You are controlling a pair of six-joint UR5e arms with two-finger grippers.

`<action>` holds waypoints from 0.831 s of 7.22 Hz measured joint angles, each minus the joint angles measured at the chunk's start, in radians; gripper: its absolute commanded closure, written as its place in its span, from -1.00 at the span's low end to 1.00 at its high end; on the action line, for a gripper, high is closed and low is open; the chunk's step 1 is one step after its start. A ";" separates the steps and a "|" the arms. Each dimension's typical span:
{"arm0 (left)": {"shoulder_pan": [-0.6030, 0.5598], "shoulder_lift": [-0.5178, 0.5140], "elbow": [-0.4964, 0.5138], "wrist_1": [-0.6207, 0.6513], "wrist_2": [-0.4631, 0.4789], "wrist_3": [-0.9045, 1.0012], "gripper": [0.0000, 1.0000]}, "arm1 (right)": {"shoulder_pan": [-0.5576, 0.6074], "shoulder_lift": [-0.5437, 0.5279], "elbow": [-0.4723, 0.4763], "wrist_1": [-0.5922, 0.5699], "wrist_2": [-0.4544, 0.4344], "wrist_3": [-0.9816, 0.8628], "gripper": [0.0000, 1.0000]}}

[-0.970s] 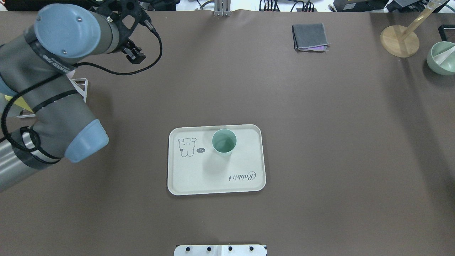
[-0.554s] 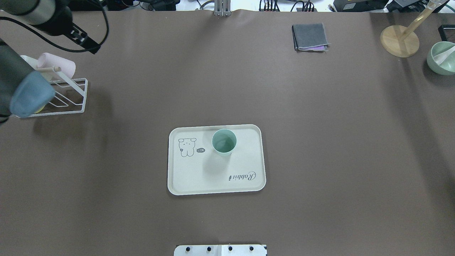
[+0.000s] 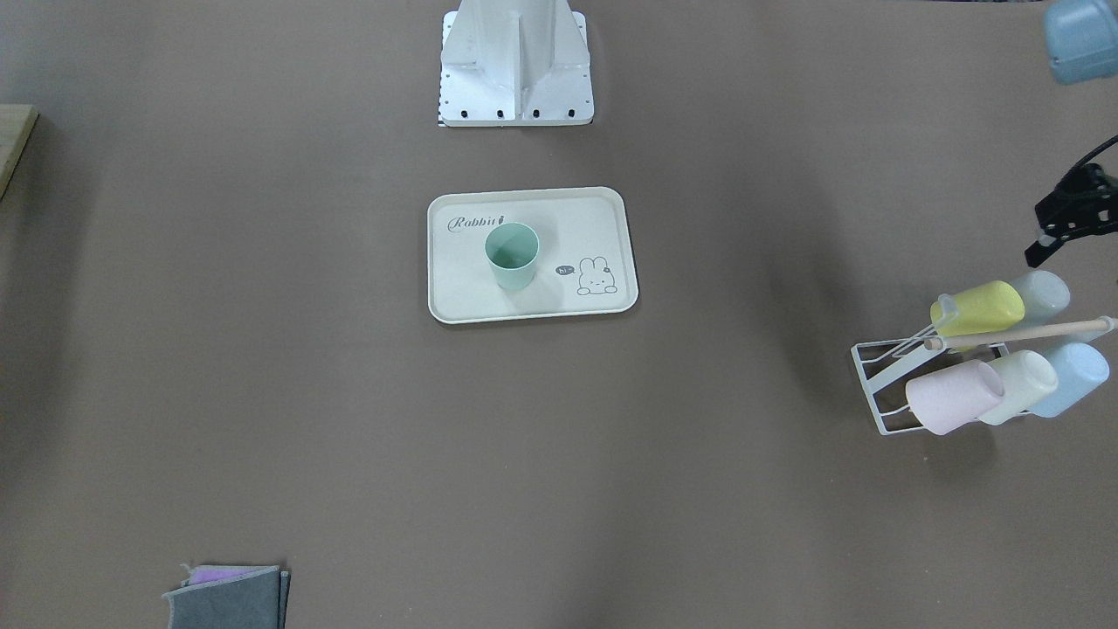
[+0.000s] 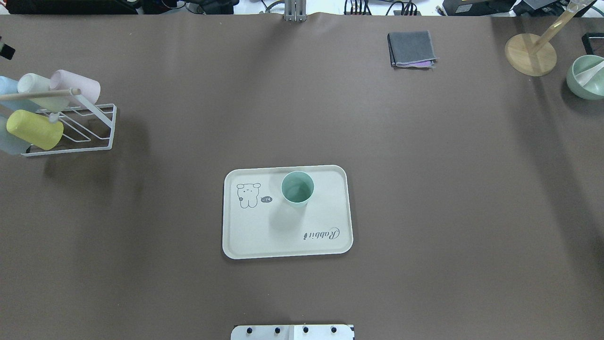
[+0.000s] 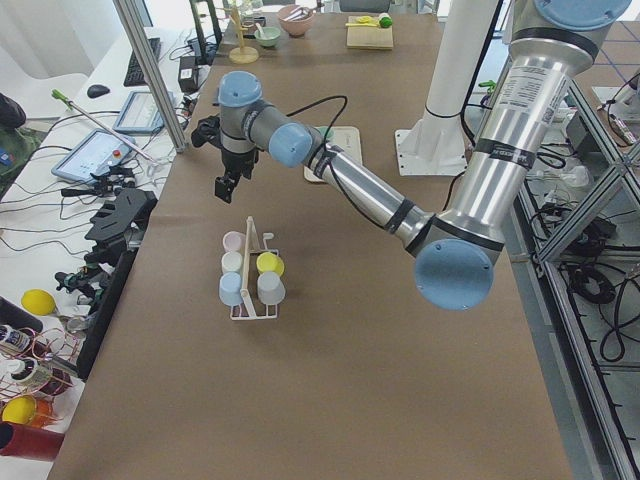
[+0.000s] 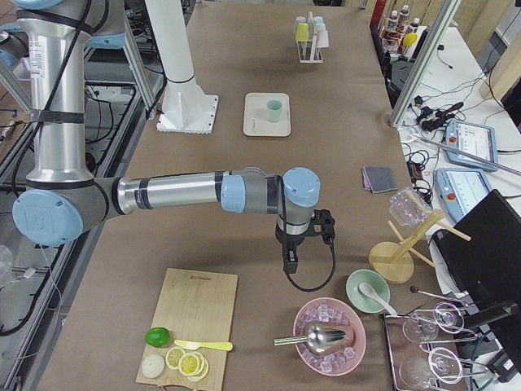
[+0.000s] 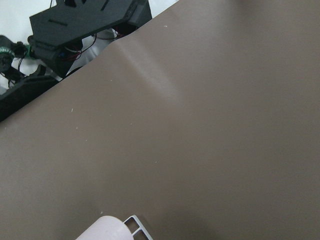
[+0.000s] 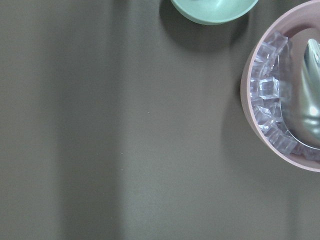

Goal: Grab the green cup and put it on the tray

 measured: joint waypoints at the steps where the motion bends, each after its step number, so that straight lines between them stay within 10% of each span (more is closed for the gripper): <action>1: -0.053 0.077 0.001 -0.020 -0.038 0.036 -0.98 | 0.000 0.000 0.001 0.000 0.001 0.000 -1.00; 6: -0.158 0.303 0.006 -0.042 -0.048 0.161 -0.98 | 0.000 -0.002 -0.001 -0.001 0.001 0.000 -1.00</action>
